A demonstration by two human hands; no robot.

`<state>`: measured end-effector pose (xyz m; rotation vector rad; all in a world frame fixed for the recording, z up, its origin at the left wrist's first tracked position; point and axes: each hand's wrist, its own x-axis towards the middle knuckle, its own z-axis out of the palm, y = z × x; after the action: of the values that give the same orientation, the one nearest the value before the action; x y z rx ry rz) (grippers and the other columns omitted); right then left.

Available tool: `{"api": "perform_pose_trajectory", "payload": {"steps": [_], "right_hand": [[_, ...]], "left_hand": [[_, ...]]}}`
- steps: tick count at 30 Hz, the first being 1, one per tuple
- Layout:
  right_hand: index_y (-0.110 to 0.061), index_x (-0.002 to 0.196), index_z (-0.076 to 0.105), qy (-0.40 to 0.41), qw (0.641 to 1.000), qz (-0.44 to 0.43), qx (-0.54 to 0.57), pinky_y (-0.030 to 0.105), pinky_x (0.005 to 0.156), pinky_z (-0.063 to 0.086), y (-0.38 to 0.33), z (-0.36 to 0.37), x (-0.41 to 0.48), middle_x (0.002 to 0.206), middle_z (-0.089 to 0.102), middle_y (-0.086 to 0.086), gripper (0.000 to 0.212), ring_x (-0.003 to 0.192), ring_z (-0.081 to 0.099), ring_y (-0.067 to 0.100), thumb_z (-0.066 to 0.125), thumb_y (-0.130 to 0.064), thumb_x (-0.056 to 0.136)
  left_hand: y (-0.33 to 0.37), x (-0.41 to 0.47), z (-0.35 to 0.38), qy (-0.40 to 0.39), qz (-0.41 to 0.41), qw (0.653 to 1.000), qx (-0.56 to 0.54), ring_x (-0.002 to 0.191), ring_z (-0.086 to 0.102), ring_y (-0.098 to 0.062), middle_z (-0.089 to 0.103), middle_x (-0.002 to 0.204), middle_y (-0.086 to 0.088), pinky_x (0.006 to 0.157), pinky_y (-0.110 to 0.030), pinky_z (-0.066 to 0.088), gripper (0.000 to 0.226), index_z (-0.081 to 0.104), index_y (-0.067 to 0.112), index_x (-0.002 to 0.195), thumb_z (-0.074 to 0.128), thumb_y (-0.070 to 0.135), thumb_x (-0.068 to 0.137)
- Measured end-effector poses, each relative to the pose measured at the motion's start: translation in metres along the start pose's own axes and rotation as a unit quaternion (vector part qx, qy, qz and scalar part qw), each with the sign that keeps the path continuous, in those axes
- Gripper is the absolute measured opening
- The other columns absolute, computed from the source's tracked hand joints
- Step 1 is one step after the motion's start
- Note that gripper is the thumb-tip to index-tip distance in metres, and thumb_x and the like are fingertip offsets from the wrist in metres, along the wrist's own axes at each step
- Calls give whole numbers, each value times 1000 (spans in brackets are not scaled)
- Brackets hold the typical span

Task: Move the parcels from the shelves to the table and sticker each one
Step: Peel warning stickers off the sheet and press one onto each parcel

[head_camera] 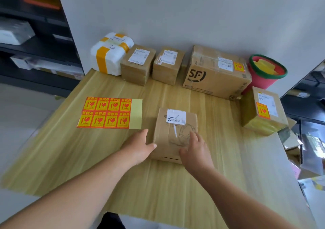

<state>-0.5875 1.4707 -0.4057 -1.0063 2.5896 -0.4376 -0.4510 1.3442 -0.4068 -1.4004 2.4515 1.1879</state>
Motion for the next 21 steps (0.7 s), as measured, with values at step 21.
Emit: {"api": "perform_pose_trajectory", "payload": {"steps": [21], "right_hand": [[-13, 143, 36, -57, 998, -23, -4, 37, 99, 42, -185, 90, 165, 147, 38, 3, 52, 128, 44, 25, 50, -31, 97]], "left_hand": [[-103, 176, -142, 0, 94, 975, 200, 146, 15, -21, 18, 159, -4, 117, -37, 22, 89, 15, 16, 151, 67, 41, 84]]}}
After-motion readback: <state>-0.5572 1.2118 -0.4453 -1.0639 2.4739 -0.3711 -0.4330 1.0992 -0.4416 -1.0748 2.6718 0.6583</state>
